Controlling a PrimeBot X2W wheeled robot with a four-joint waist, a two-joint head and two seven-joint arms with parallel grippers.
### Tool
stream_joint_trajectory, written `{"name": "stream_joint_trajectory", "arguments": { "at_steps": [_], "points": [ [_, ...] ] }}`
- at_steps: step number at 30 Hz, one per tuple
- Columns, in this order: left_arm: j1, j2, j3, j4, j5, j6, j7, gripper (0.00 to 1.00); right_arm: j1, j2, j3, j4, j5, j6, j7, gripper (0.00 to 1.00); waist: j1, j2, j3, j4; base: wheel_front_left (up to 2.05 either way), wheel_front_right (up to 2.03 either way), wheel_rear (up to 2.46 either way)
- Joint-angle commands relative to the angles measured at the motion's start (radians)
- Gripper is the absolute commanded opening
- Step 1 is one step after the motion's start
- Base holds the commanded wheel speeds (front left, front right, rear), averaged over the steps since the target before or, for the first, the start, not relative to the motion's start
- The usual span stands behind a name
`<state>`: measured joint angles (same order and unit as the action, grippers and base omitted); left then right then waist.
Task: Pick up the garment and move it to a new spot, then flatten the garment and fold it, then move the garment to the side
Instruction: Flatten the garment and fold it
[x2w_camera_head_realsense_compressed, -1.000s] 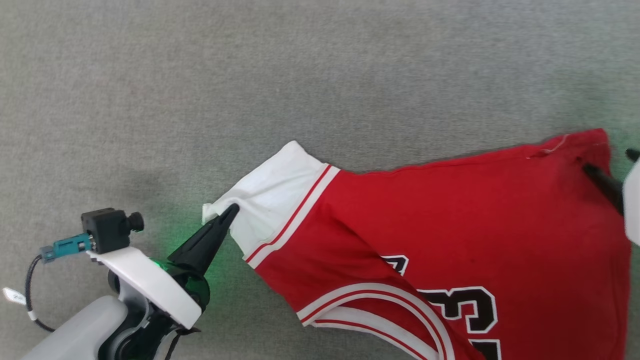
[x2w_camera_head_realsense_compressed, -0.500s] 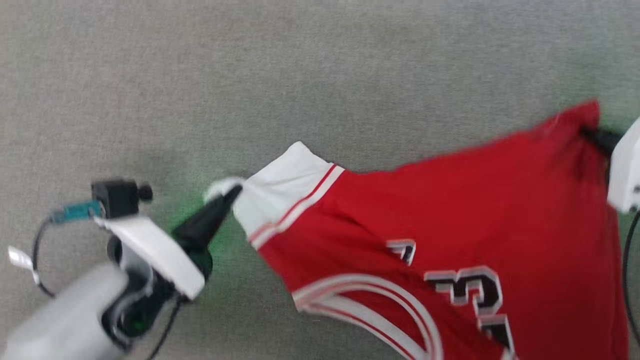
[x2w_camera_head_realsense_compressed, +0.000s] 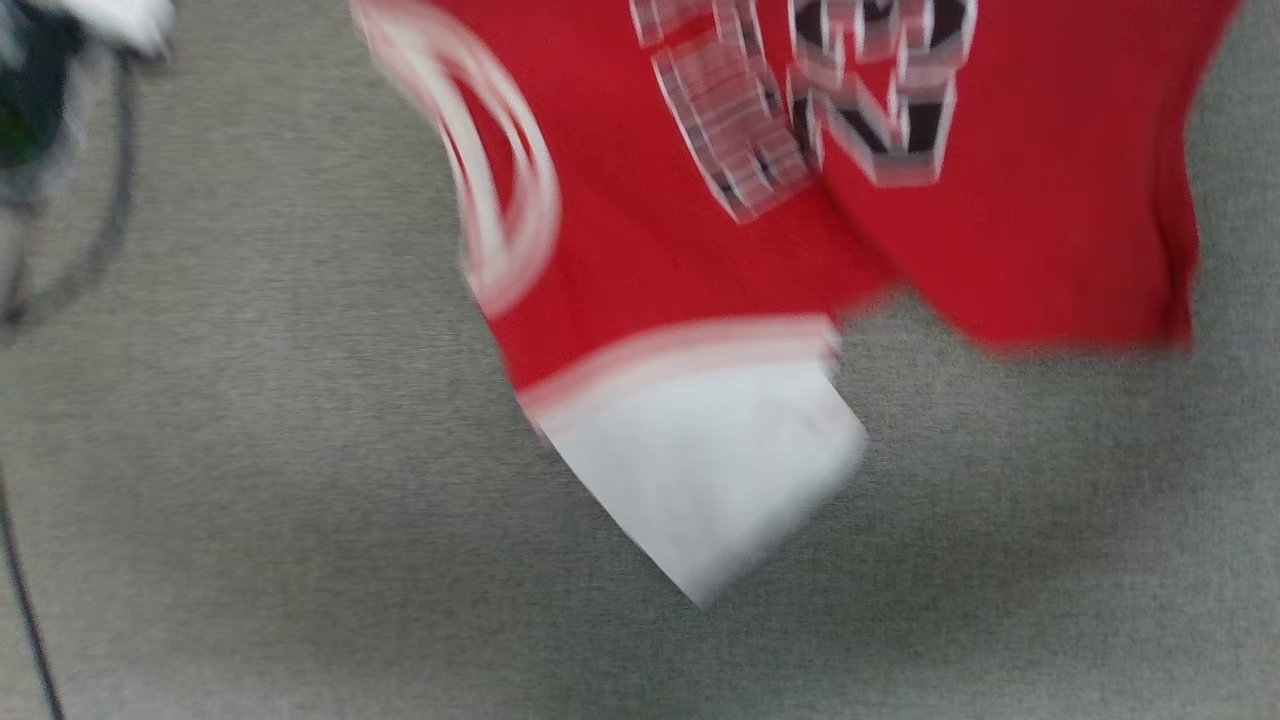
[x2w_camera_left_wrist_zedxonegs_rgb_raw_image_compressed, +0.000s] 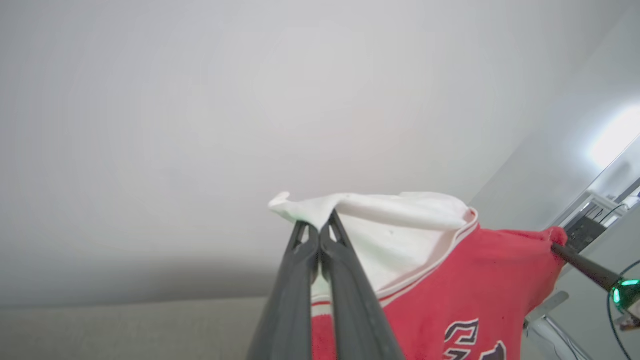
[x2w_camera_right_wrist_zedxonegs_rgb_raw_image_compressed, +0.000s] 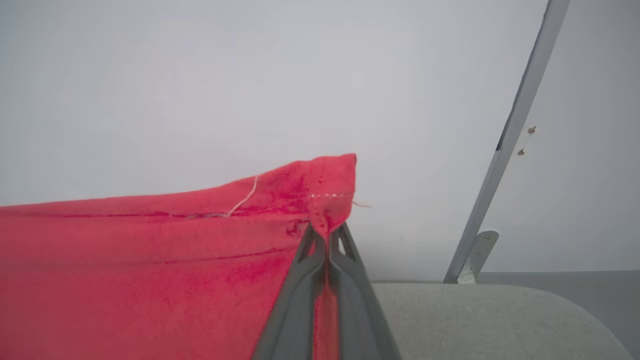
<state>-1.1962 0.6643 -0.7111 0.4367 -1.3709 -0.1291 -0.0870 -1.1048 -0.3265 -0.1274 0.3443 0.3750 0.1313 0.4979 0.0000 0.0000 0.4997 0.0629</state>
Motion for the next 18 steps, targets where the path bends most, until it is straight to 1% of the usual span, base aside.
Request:
{"name": "stream_joint_trajectory", "arguments": {
  "at_steps": [1, 3, 4, 6, 8, 12, 13, 14, 18],
  "points": [
    [-0.075, -0.019, 0.025, 0.037, -0.012, -0.001, -0.013, 0.00, -0.065, 0.019, -0.016, 0.037, -0.028, -0.001, -0.044, 0.00, 0.0000, 0.0000, 0.037, -0.033, 0.00, 0.00, 0.00],
    [-0.176, -0.016, 0.048, 0.100, 0.003, 0.000, -0.028, 0.00, -0.152, 0.041, -0.039, 0.086, -0.056, -0.001, -0.100, 0.00, 0.0000, 0.0000, 0.055, -0.047, 0.00, 0.00, 0.00],
    [-0.176, -0.016, 0.048, 0.100, 0.003, 0.000, -0.028, 0.00, -0.152, 0.041, -0.039, 0.086, -0.056, -0.001, -0.100, 0.00, 0.0000, 0.0000, 0.055, -0.047, 0.00, 0.00, 0.00],
    [-0.266, -0.029, 0.067, 0.150, 0.002, 0.000, -0.045, 0.00, -0.229, 0.066, -0.065, 0.135, -0.077, -0.002, -0.160, 0.00, 0.0000, 0.0000, 0.066, -0.060, 0.00, 0.00, 0.00],
    [-0.346, -0.035, 0.087, 0.183, 0.007, 0.001, -0.077, 0.00, -0.292, 0.075, -0.085, 0.179, -0.100, -0.002, -0.211, 0.00, 0.0000, 0.0000, 0.074, -0.068, 0.00, 0.00, 0.00],
    [-0.438, -0.051, 0.124, 0.195, -0.030, 0.001, -0.123, 0.00, -0.376, 0.083, -0.120, 0.247, -0.132, -0.003, -0.302, 0.00, 0.0000, 0.0000, 0.074, -0.071, 0.00, 0.00, 0.00],
    [-0.445, -0.055, 0.128, 0.186, -0.040, 0.001, -0.130, 0.00, -0.386, 0.083, -0.124, 0.262, -0.137, -0.003, -0.324, 0.00, 0.0000, 0.0000, 0.071, -0.070, 0.00, 0.00, 0.00],
    [-0.418, -0.061, 0.125, 0.168, -0.056, 0.001, -0.136, 0.00, -0.372, 0.077, -0.110, 0.292, -0.146, -0.003, -0.345, 0.00, 0.0000, 0.0000, 0.065, -0.067, 0.00, 0.00, 0.00],
    [-0.285, -0.058, 0.084, 0.105, -0.100, 0.000, -0.137, 0.00, -0.290, 0.063, -0.053, 0.339, -0.123, -0.003, -0.351, 0.00, 0.0000, 0.0000, 0.042, -0.061, 0.00, 0.00, 0.00]
  ]
}}
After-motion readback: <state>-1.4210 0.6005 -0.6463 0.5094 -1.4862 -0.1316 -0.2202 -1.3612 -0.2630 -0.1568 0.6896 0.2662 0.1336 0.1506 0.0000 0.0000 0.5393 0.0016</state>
